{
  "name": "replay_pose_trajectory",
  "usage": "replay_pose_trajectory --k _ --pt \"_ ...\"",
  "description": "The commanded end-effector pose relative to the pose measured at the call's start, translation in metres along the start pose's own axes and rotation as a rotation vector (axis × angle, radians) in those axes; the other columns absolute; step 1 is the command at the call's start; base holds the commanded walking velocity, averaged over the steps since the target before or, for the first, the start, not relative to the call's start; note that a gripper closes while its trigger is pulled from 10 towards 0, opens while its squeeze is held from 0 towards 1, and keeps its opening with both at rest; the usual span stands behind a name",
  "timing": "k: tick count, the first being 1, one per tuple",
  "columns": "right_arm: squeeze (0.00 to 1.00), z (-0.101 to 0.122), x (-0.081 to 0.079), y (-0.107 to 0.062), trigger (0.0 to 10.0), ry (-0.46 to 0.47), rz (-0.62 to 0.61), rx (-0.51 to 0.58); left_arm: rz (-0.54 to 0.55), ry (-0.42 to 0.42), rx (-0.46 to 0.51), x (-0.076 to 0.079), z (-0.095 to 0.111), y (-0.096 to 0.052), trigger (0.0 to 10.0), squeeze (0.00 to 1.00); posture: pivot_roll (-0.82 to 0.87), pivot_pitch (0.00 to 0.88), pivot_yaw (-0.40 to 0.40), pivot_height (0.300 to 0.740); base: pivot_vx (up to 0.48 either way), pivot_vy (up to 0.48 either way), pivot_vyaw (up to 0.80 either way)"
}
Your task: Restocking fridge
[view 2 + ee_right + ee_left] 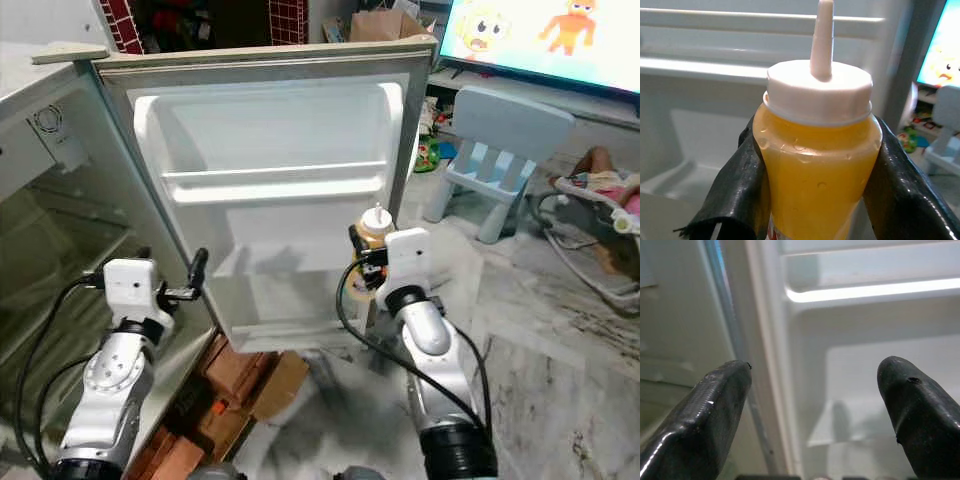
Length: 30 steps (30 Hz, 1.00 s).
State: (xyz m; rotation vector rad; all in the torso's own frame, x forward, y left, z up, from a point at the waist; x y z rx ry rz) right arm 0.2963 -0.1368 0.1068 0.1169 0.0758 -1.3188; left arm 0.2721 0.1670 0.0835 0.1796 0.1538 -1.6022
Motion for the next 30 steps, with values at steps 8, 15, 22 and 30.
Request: replay_pose_trajectory --k 8,15,22,30 --pt "0.0 0.0002 -0.0116 0.002 10.0 0.028 0.043 0.007 0.025 0.01 -0.021 -0.0071 -0.0033 -0.0004 10.0 0.0 0.09 0.0 -0.002 0.74 0.0 0.0 0.0" --pt "0.0 0.0006 -0.0145 0.0003 10.0 0.05 0.056 0.015 0.068 0.016 -0.051 -0.0094 -0.0063 -0.0015 10.0 0.0 0.09 0.0 0.002 0.74 0.0 0.0 0.0" --pt "0.0 -0.0003 -0.0133 -0.0014 10.0 0.051 0.048 0.011 0.045 0.021 -0.069 -0.0124 -0.0094 -0.0033 10.0 0.0 0.09 0.0 0.005 0.74 0.0 0.0 0.0" --pt "0.0 -0.0004 -0.0138 -0.0017 10.0 0.051 0.05 0.011 0.047 0.02 -0.063 -0.0109 -0.0069 -0.0019 10.0 0.0 0.09 0.0 0.007 0.74 0.0 0.0 0.0"
Point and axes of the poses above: a point about 5 cm out from each wrist's last joint towards the gripper, its own y axis pointing out of the wrist towards the gripper, its own z axis along the axis of the wrist's last joint, x = y × z, the point moved 1 cm from there along y, pointing out of the wrist towards the gripper, and after that the axes turned 9 degrees about y, right-handed, at the moved point
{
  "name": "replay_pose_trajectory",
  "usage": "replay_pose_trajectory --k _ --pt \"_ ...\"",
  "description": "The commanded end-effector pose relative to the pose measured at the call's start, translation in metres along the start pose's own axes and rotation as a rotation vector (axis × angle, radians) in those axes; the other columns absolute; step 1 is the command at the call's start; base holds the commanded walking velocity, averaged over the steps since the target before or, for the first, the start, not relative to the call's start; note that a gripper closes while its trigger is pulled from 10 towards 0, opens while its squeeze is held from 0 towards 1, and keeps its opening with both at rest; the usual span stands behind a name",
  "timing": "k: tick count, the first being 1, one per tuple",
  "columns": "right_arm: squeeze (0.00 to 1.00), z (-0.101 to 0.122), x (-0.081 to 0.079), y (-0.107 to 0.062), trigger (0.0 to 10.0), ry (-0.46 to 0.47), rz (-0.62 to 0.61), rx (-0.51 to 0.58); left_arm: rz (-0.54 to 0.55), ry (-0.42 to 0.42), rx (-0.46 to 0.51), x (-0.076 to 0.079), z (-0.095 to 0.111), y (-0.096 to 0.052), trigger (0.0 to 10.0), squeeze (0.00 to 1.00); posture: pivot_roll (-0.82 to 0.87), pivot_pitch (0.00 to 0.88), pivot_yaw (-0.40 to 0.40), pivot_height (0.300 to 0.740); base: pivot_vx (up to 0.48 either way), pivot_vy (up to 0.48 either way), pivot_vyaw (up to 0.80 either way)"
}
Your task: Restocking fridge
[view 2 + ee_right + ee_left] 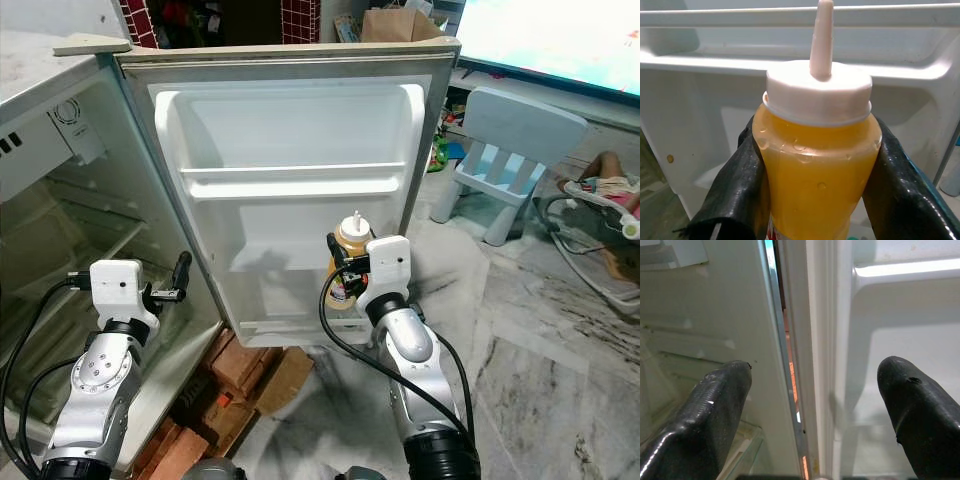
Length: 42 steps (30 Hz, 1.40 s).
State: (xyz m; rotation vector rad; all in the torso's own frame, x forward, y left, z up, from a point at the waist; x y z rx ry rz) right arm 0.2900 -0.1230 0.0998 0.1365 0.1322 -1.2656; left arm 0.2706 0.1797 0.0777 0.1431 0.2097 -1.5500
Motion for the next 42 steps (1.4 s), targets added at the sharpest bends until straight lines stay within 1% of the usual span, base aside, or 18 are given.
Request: replay_pose_trajectory --k 1,7,9,11,14,18,23,27,30,42 --pt "0.0 0.0078 -0.0002 0.0009 10.0 -0.003 0.002 0.03 0.003 0.007 0.001 0.0005 0.0017 -0.0002 10.0 0.0 0.09 0.0 0.007 0.74 0.0 0.0 0.0" --pt "0.0 0.0051 -0.0005 -0.0014 10.0 0.001 0.004 0.02 0.0 0.001 0.005 0.0003 0.0025 -0.0012 10.0 0.0 0.09 0.0 0.007 0.74 0.0 0.0 0.0" --pt "0.0 0.005 -0.0009 -0.0015 10.0 0.003 0.005 0.019 0.001 -0.001 0.018 -0.0002 0.0034 -0.0011 10.0 0.0 0.09 0.0 0.007 0.723 0.0 0.0 0.0" --pt "0.0 0.0051 -0.001 -0.0014 10.0 0.003 0.005 0.019 0.003 -0.002 0.017 -0.0005 0.0034 -0.001 10.0 0.0 0.09 0.0 0.007 0.719 0.0 0.0 0.0" --pt "0.0 0.0049 -0.0015 -0.0009 10.0 0.004 0.008 0.018 0.007 -0.003 0.015 -0.001 0.0038 -0.0007 10.0 0.0 0.09 0.0 0.006 0.695 0.0 0.0 0.0" --pt "0.0 0.0055 -0.0016 -0.0007 10.0 0.004 0.009 0.02 0.006 0.02 0.005 -0.0018 0.0025 -0.0013 10.0 0.0 0.09 0.0 0.006 0.67 0.0 0.0 0.0" --pt "0.0 0.0073 -0.0024 -0.0005 10.0 0.002 0.014 0.031 0.013 0.008 0.0 -0.002 0.0016 -0.0016 10.0 0.0 0.09 0.0 0.005 0.636 0.0 0.0 0.0" --pt "0.0 0.0075 -0.0016 -0.0001 10.0 0.004 0.008 0.03 0.009 0.007 0.005 -0.0006 0.0032 -0.0007 10.0 0.0 0.09 0.0 0.005 0.636 0.0 0.0 0.0" --pt "0.0 0.0075 -0.0015 -0.0004 10.0 0.001 0.007 0.03 -0.001 -0.008 -0.004 0.0009 0.0024 -0.0012 10.0 0.0 0.09 0.0 0.006 0.636 0.0 0.0 0.0" --pt "0.0 0.0091 -0.0021 0.0005 10.0 -0.005 0.011 0.035 -0.014 0.015 0.028 0.001 0.0068 -0.0006 10.0 0.0 0.09 0.0 0.007 0.636 0.0 0.0 0.0"
Point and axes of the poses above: a point about 5 cm out from each wrist's last joint towards the gripper, its own y axis pointing out of the wrist towards the gripper, its own z axis along the axis of the wrist's last joint, x = y × z, the point moved 1 cm from there along y, pointing out of the wrist towards the gripper, and after that the axes turned 9 degrees about y, right-handed, at the moved point
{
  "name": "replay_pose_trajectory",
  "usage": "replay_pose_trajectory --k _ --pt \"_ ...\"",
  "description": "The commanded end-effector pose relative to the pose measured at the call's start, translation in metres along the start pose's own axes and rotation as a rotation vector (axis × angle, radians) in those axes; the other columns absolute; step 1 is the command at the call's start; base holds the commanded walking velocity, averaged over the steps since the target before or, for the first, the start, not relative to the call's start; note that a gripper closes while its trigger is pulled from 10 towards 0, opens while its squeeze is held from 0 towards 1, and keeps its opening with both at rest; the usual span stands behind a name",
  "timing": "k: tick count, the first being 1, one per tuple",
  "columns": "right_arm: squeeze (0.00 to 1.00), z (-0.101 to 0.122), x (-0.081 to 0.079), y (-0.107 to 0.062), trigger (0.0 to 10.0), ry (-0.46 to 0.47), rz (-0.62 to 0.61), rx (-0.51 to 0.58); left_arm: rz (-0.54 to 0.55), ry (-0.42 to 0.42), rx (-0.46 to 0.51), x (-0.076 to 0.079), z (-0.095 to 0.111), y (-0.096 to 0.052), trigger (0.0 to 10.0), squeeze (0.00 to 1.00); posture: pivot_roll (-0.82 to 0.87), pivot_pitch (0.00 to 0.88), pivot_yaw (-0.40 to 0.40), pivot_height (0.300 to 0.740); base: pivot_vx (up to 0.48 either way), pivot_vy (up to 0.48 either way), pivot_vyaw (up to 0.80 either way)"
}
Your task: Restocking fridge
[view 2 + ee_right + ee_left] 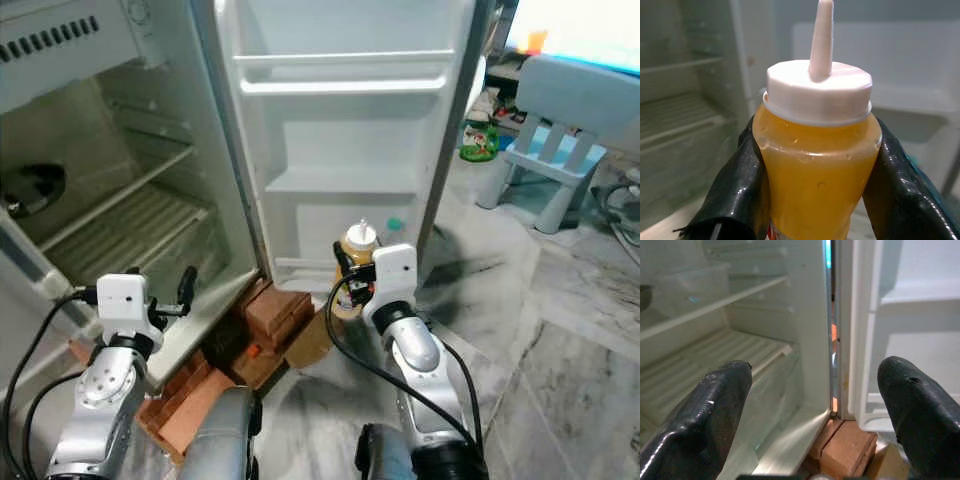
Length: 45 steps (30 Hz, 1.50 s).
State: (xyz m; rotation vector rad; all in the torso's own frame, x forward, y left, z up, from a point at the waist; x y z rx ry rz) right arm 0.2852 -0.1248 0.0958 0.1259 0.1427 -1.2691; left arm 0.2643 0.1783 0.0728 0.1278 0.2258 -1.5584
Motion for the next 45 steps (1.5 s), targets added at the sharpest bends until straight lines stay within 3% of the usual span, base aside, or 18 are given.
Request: replay_pose_trajectory --k 1,36,45 --pt "0.0 0.0131 -0.0032 0.0056 10.0 -0.007 0.016 0.049 -0.003 0.014 0.047 -0.0016 0.0118 0.0053 10.0 0.0 0.09 0.0 0.007 0.636 0.0 0.0 0.0" --pt "0.0 0.0141 -0.0036 0.0064 10.0 -0.025 0.035 0.043 -0.009 0.009 0.058 0.0022 0.0139 0.0066 10.0 0.0 0.08 0.0 0.001 0.636 0.387 0.0 0.0" --pt "0.0 0.0125 -0.0043 0.006 10.0 -0.022 0.039 0.036 0.007 -0.003 0.041 0.0008 0.0115 0.0065 10.0 0.0 0.08 0.0 0.0 0.636 0.096 0.0 0.0"
Point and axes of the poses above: a point about 5 cm out from each wrist's last joint towards the gripper, its own y axis pointing out of the wrist towards the gripper, its own z axis along the axis of the wrist's last joint, x = y × z, the point moved 1 cm from there along y, pointing out of the wrist towards the gripper, and after that the axes turned 9 degrees about y, right-handed, at the moved point
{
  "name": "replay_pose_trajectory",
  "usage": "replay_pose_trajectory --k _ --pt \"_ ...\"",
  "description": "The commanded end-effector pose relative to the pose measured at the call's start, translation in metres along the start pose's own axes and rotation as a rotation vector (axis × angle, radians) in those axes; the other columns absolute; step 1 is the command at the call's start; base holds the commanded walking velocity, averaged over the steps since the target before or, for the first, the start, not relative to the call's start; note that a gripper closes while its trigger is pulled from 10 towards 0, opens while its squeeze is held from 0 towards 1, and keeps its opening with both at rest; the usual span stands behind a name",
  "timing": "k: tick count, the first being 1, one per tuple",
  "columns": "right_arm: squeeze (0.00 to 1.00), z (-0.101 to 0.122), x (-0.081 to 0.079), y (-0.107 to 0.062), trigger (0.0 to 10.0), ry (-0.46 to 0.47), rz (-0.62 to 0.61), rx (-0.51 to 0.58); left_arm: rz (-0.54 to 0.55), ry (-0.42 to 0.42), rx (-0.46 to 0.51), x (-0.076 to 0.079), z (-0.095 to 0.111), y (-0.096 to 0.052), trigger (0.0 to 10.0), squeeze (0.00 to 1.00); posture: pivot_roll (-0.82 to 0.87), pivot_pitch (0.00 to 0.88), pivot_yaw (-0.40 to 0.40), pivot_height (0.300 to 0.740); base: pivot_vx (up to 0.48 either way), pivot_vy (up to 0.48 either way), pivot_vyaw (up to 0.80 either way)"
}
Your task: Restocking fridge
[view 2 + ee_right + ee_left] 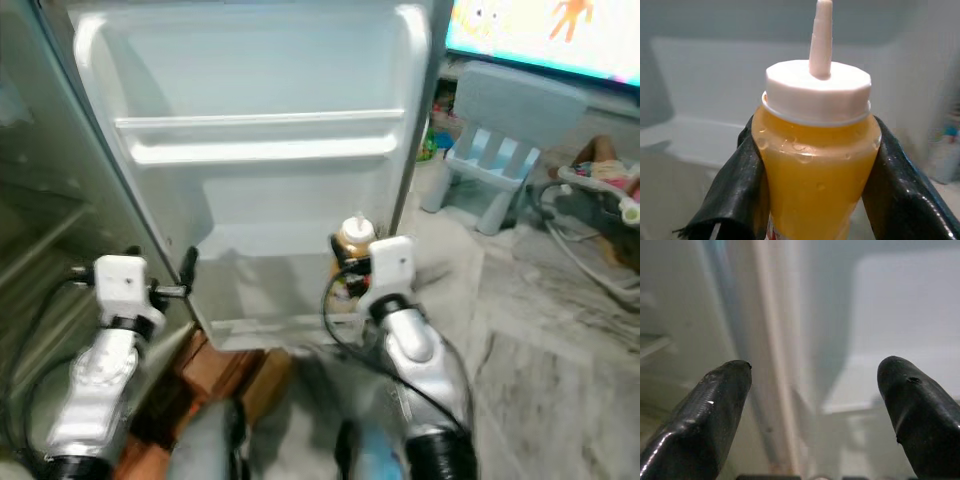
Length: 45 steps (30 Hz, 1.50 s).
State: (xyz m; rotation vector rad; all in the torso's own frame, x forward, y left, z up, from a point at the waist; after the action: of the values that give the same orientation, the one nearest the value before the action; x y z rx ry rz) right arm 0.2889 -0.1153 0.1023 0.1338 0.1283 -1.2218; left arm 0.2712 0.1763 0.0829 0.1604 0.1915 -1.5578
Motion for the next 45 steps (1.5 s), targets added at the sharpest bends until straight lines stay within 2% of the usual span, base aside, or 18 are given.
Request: replay_pose_trajectory --k 1,4,14,32,43,45 --pt "0.0 0.007 0.005 -0.001 10.0 -0.016 -0.008 0.023 0.006 -0.008 -0.008 0.001 0.0 0.0 10.0 0.0 0.08 0.0 -0.001 0.636 0.0 0.0 0.0" --pt "0.0 0.006 0.004 -0.001 10.0 -0.013 -0.004 0.021 0.007 0.003 -0.013 0.001 -0.001 -0.001 10.0 0.0 0.09 0.0 0.0 0.636 0.0 0.0 0.0" --pt "0.0 0.007 0.003 -0.001 10.0 -0.008 -0.003 0.025 -0.003 0.008 -0.002 0.001 0.0 -0.001 10.0 0.0 0.08 0.0 0.004 0.636 0.0 0.452 0.0" --pt "0.0 0.004 0.0 -0.006 10.0 0.003 0.008 0.015 0.013 0.004 0.006 0.002 0.004 -0.004 10.0 0.0 0.09 0.01 0.004 0.636 0.0 0.0 0.0" --pt "0.0 0.005 0.003 -0.007 10.0 -0.005 0.003 0.009 -0.003 0.021 0.013 0.004 0.009 -0.009 10.0 0.0 0.1 0.052 0.014 0.565 0.0 0.0 0.0" --pt "0.0 0.006 0.004 -0.007 10.0 -0.007 0.002 0.01 -0.003 0.023 0.015 0.004 0.01 -0.009 10.0 0.0 0.1 0.057 0.016 0.565 0.0 0.0 0.0"
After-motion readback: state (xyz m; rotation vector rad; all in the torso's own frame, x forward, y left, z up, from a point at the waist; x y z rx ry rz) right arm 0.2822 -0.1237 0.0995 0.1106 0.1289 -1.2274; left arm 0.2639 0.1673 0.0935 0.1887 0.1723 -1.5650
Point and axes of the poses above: a point about 5 cm out from each wrist's last joint towards the gripper, its own y axis pointing out of the wrist towards the gripper, its own z axis along the axis of the wrist's last joint, x = y × z, the point moved 1 cm from there along y, pointing out of the wrist towards the gripper, and after that the axes turned 9 degrees about y, right-handed, at the moved point
